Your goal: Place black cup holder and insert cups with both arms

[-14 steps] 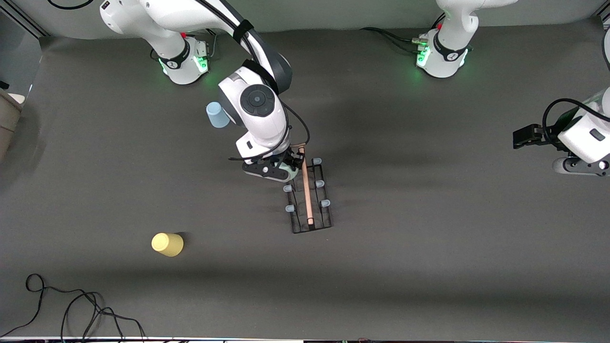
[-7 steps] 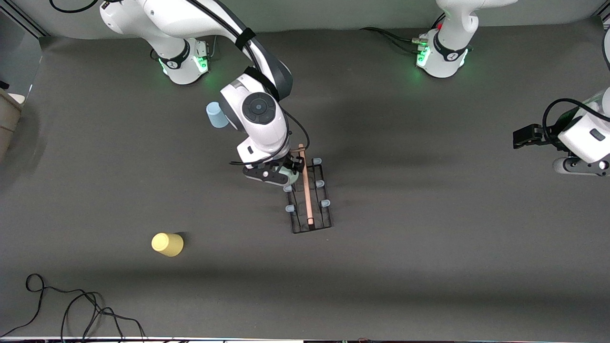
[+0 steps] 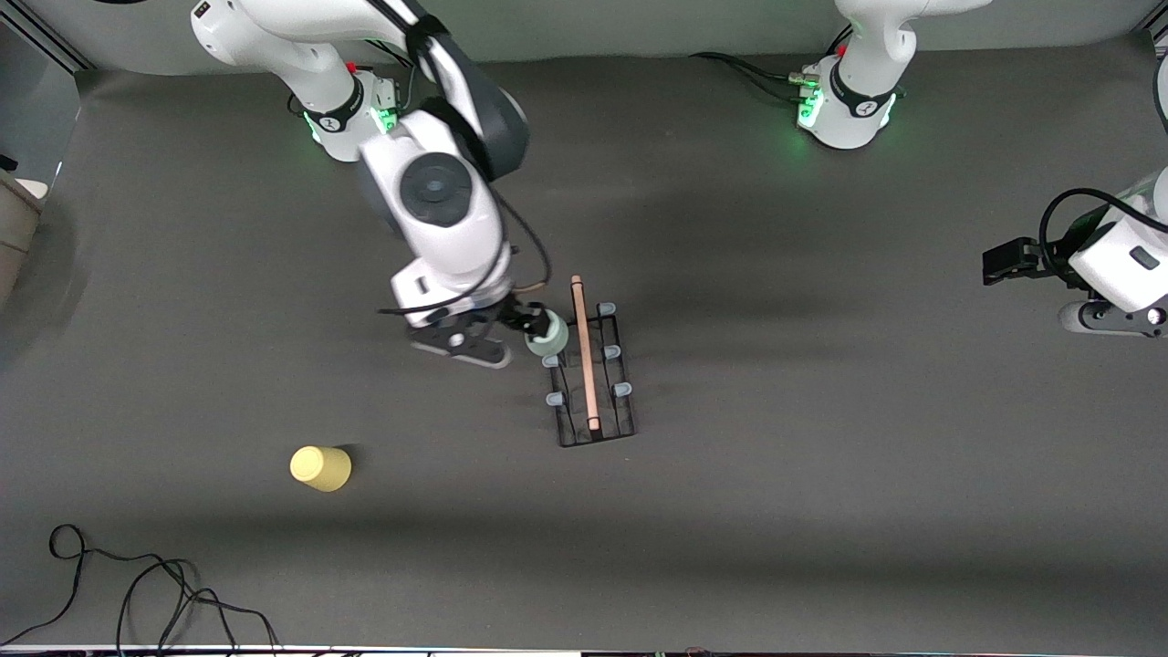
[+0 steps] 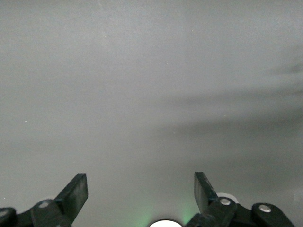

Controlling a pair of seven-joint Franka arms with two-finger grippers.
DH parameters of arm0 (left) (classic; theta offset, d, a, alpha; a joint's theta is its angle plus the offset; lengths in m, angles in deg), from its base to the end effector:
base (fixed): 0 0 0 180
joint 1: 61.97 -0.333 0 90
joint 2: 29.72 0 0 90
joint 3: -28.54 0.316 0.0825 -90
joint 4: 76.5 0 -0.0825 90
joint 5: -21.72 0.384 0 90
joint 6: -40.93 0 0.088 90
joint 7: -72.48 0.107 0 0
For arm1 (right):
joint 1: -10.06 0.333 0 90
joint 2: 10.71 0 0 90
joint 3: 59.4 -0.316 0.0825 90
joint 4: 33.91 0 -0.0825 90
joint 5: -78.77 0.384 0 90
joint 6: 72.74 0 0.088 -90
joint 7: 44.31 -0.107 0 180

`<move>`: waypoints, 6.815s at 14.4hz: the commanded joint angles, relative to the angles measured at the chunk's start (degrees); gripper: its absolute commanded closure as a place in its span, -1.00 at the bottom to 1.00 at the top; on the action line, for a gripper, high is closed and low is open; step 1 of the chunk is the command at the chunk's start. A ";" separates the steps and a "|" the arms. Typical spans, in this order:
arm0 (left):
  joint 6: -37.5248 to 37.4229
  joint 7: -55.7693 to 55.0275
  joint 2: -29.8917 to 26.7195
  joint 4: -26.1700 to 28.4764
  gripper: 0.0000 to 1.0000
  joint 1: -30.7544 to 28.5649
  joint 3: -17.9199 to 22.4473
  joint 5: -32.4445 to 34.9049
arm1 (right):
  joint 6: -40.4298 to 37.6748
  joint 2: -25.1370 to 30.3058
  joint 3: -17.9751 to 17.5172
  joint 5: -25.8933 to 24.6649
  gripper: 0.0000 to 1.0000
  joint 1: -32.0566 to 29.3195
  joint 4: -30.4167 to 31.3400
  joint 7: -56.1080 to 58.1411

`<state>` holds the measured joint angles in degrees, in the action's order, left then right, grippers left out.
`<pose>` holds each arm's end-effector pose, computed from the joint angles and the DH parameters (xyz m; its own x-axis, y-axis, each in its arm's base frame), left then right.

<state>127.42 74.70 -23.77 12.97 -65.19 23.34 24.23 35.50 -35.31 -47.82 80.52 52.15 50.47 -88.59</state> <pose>0.5750 -0.0125 0.5655 0.9852 -0.0711 -0.1560 -0.0764 -0.9967 -0.0282 0.5759 0.3662 0.4357 0.9727 -0.2293 0.0349 -0.2307 -0.9721 0.0423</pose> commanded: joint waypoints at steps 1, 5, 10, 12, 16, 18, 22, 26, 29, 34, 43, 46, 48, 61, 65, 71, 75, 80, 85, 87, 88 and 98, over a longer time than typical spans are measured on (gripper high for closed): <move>0.34 0.95 -1.64 1.24 -1.00 -0.04 0.11 -0.66 | -1.81 -0.54 7.11 1.67 -1.00 -1.92 -1.77 17.67; 0.34 0.95 -1.64 1.24 -1.00 0.05 0.11 -0.66 | -1.72 -1.24 8.19 8.08 -1.00 -16.31 -1.86 43.53; 0.26 0.95 -1.64 1.24 -1.00 0.05 0.11 -0.66 | 4.84 -6.50 8.10 10.37 -1.00 -23.90 -1.07 53.33; 0.26 0.95 -1.64 1.24 -1.00 -0.04 0.11 -0.66 | 9.24 -10.11 8.02 13.79 -1.00 -23.91 -0.71 53.69; 0.25 0.86 -1.64 1.24 -1.00 0.05 0.11 -0.75 | 17.68 -15.65 7.58 15.03 -1.00 -23.55 0.60 54.66; 0.17 0.94 -1.64 1.24 -1.00 -0.12 0.11 -0.66 | 20.85 -15.75 7.58 15.03 -1.00 -23.38 3.58 55.27; 0.17 0.86 -1.64 1.24 -1.00 0.05 0.11 -0.66 | 22.89 -16.45 7.49 14.95 -1.00 -23.38 6.05 55.45; 0.17 0.86 -1.64 1.15 -1.00 0.23 0.11 -0.66 | 22.89 -16.72 7.49 14.95 -0.17 -23.38 6.67 55.71; 0.08 0.94 -1.64 1.24 -1.00 -0.04 0.11 -0.66 | 22.80 -16.28 7.58 14.86 0.30 -23.55 4.92 58.17; 0.08 0.95 -1.64 1.24 -1.00 -0.12 0.11 -0.66 | 10.89 -10.58 8.19 13.28 0.30 -21.46 -0.26 56.86; -0.45 1.03 -1.64 1.15 -1.00 -0.21 0.19 -0.66 | -1.90 -4.49 7.84 9.67 0.30 -2.22 -7.03 15.59; -0.71 0.95 -1.64 1.15 -1.00 -0.21 0.28 -0.66 | -1.90 -7.65 7.58 9.85 0.30 2.71 -10.64 4.15; -0.80 1.03 -1.64 1.15 -1.00 -0.21 0.28 -0.66 | -1.46 -9.85 7.58 9.94 0.30 4.65 -12.40 -0.08; -0.89 0.95 -1.64 1.07 -1.00 -0.21 0.28 -0.66 | 4.95 -17.77 7.40 10.03 0.30 7.56 -16.18 -6.25; -0.80 0.95 -1.64 1.07 -1.00 -0.21 0.28 -0.66 | 7.93 -19.87 7.40 10.03 0.30 7.56 -16.10 -6.34; -0.80 1.03 -1.64 1.07 -1.00 -0.39 0.28 -0.66 | 10.49 -22.52 7.40 10.11 -0.57 7.38 -15.92 -5.81; -0.80 1.03 -1.56 0.89 -1.00 -0.39 0.28 -0.66 | 7.00 -19.10 7.58 10.20 -1.00 6.95 -16.18 -5.64; -0.89 1.03 -1.56 0.80 -1.00 -0.39 0.28 -0.66 | -11.36 -9.97 8.28 9.41 -1.00 6.59 -21.46 -3.98; -0.89 0.95 -1.56 0.80 -1.00 -0.30 0.19 -0.66 | -18.42 7.94 11.52 4.40 -1.00 6.68 -6.74 11.90; -0.80 0.86 -1.56 0.80 -1.00 0.05 0.19 -0.75 | -17.98 14.72 11.80 3.88 -1.00 1.88 -0.13 18.94; -0.80 0.68 -1.56 0.80 -1.00 0.05 0.19 -0.66 | -18.16 17.01 11.19 3.26 -1.00 -1.37 1.90 23.32; -0.89 0.94 -1.56 0.80 -1.00 -0.30 0.19 -0.66 | -18.86 23.01 -7.45 -2.18 -1.00 -39.80 6.41 45.78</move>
<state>127.02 74.78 -23.84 12.94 -65.30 23.42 24.16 16.01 -13.80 -52.50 80.65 15.34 55.46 -43.72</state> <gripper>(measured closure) 0.000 0.000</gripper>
